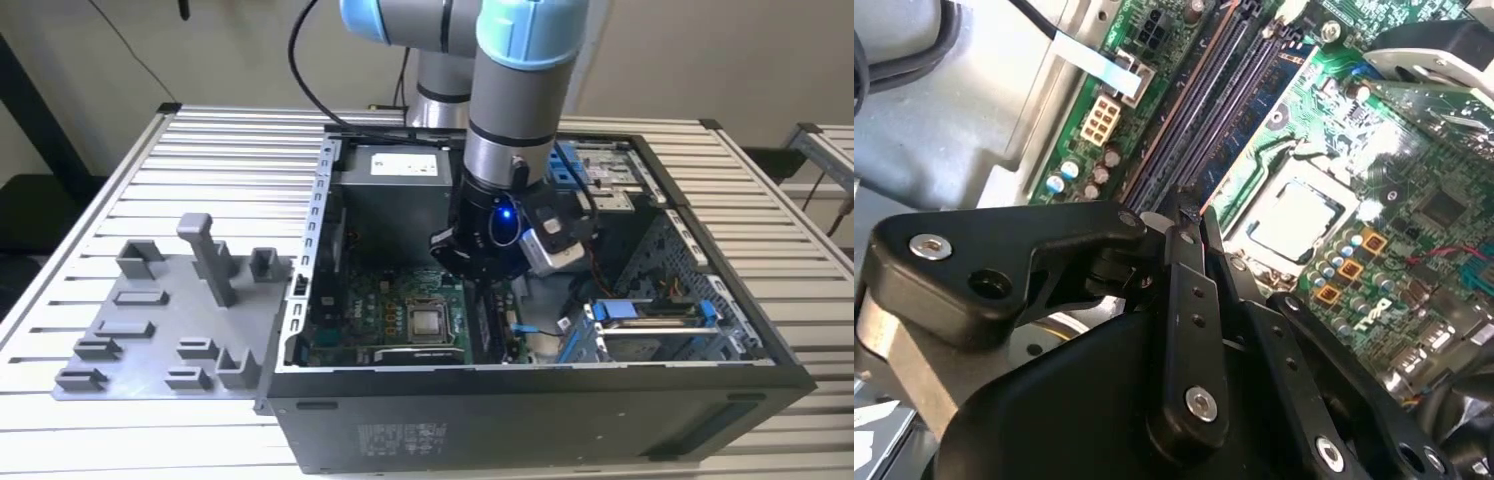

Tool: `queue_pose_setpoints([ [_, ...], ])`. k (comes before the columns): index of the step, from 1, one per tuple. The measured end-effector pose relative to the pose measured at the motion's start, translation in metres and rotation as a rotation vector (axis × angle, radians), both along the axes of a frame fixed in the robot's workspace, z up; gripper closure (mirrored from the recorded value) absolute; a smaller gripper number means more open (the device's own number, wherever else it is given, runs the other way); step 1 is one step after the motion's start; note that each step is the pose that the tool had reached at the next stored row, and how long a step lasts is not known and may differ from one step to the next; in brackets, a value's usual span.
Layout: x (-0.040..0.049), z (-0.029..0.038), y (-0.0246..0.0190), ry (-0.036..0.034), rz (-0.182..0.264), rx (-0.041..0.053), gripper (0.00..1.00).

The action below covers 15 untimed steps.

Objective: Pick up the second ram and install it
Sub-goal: 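Insert the second ram into the second slot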

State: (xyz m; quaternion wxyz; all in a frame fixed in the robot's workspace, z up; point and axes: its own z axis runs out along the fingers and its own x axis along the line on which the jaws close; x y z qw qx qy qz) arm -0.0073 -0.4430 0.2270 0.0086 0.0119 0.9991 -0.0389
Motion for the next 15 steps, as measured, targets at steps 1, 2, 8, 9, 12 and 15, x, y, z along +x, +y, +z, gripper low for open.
queue_pose_setpoints([
  [1,0.0,-0.0005,0.0,0.0001,0.0,-0.0001,0.86],
  [2,-0.0001,-0.0005,-0.0001,0.0001,0.0,-0.0003,0.86],
  [8,-0.0001,-0.0007,-0.0005,-0.0001,0.0,0.0001,0.86],
  [9,-0.0001,-0.0008,-0.001,0.0,0.0,0.0001,0.86],
  [12,-0.0001,-0.001,-0.0034,0.0,0.0,-0.0001,0.86],
  [15,-0.0001,-0.0021,-0.0041,0.0,0.0,0.0001,0.86],
])
